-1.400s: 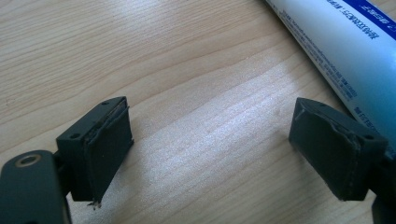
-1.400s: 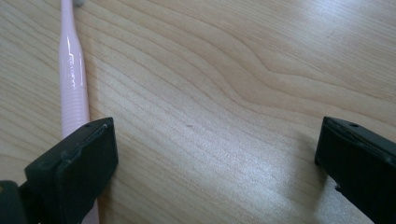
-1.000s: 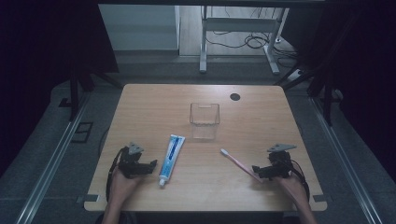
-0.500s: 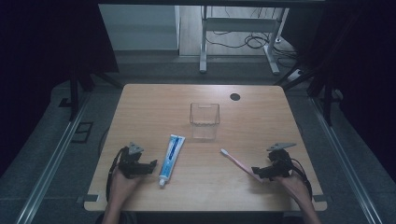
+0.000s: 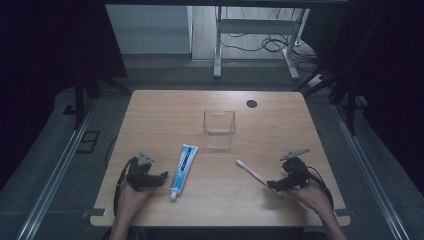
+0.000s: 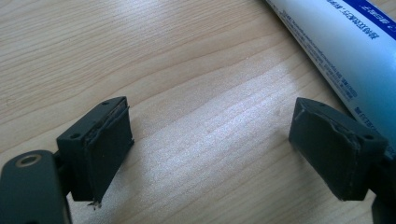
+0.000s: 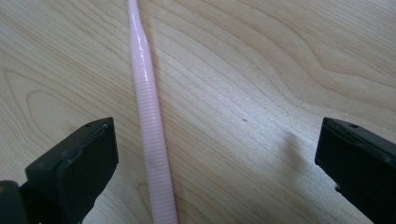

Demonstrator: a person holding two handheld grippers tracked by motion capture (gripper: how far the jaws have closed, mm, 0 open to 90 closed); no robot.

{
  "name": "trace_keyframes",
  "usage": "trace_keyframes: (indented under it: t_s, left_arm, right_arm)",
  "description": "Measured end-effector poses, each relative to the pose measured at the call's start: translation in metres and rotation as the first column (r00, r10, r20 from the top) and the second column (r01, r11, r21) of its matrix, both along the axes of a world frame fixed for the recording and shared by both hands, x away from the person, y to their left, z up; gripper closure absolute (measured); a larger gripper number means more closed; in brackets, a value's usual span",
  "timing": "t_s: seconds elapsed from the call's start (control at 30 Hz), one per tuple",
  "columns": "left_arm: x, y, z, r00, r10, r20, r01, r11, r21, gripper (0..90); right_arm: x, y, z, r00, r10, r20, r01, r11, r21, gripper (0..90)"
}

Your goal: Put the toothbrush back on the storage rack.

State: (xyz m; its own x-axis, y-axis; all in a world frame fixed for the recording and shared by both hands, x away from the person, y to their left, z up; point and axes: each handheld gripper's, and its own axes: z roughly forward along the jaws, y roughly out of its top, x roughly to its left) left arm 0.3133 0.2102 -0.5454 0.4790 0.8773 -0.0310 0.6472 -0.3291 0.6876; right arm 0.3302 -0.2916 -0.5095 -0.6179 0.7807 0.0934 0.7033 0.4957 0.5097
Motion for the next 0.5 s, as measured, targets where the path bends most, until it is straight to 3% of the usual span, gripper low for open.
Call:
trace_keyframes:
  t_s: [0.27, 0.5]
  left_arm:
    - [0.0, 0.0, 0.0, 1.0, -0.001, 0.0, 0.001, 1.0, 0.001, 13.2]
    - [0.0, 0.0, 0.0, 1.0, -0.001, 0.0, 0.001, 1.0, 0.001, 13.2]
  right_arm:
    - [0.004, 0.013, 0.004, 0.9983, 0.049, -0.031, -0.051, 0.9975, -0.048, 0.0]
    - [0.01, 0.021, 0.008, 0.9965, 0.067, -0.049, -0.071, 0.9949, -0.072, 6.8]
